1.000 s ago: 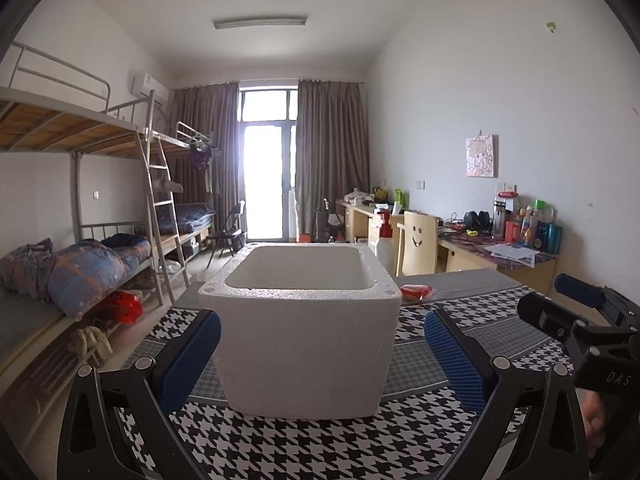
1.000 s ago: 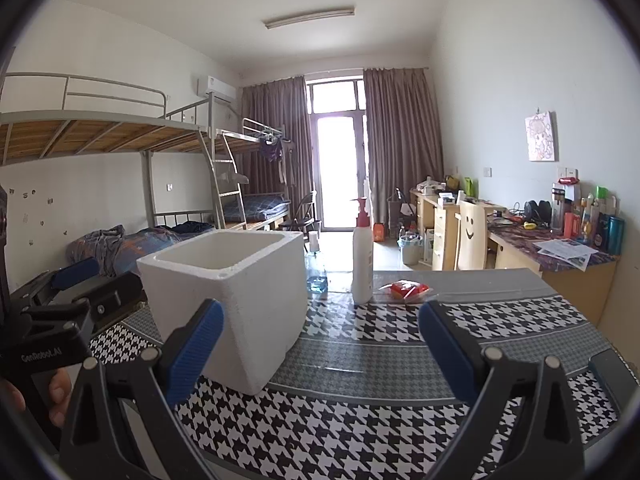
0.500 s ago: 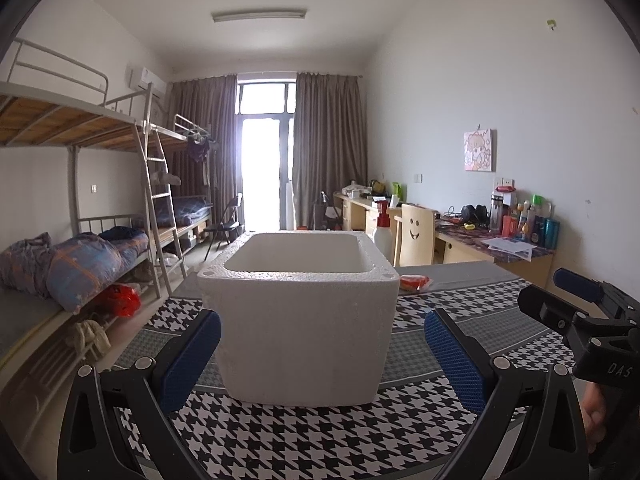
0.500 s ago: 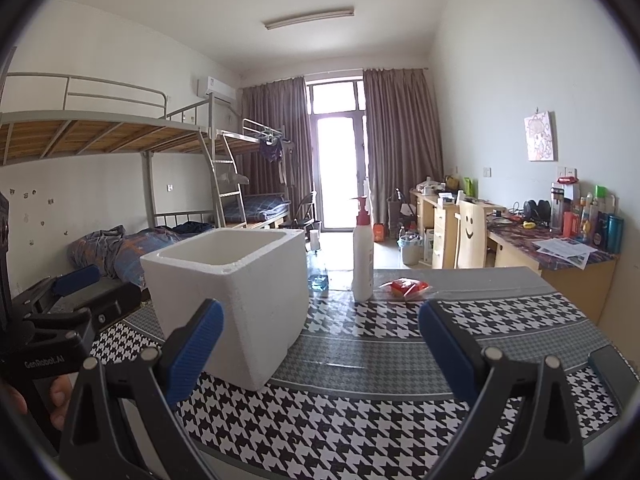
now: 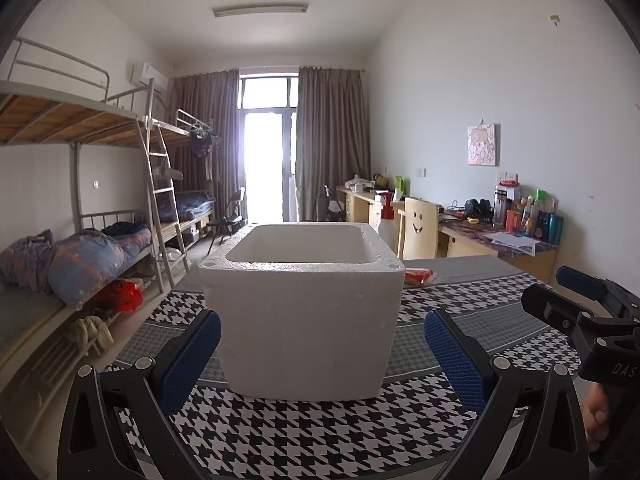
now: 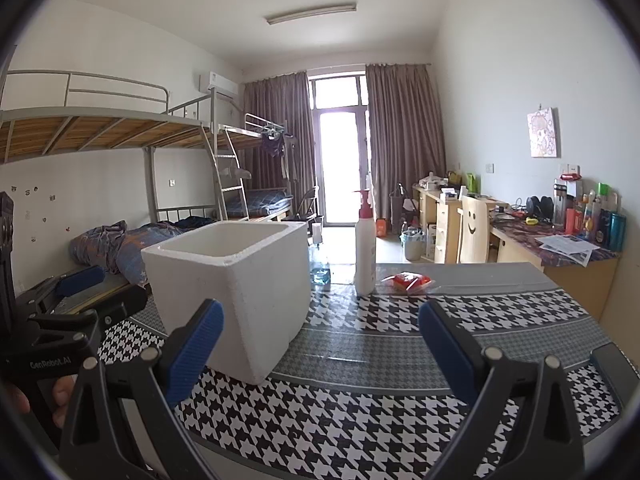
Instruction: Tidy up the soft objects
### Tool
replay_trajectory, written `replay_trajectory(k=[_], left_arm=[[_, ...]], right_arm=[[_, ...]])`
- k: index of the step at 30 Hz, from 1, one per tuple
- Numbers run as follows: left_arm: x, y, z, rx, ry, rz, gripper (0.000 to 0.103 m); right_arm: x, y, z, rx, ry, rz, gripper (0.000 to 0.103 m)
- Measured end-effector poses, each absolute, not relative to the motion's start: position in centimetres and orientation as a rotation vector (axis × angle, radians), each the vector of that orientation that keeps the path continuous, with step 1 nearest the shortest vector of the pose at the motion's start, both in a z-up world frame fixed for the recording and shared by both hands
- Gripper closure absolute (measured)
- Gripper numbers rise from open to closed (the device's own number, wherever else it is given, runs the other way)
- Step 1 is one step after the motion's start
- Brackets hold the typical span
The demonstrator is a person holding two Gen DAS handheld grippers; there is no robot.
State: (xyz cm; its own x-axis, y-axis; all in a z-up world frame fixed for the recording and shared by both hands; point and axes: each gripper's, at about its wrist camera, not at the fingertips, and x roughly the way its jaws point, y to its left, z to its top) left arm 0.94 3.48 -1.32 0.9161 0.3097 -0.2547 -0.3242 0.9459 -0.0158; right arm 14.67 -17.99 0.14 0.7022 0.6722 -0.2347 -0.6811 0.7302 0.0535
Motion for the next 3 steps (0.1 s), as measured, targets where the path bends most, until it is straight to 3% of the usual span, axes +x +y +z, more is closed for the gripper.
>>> replay_trajectory(k=[3], left_arm=[[0.9,3.48,-1.35,-0.057,0.249,0.324,0.001]], right_arm=[[14.63,-18.06,0.07,-0.035,0.246,0.757,0.003]])
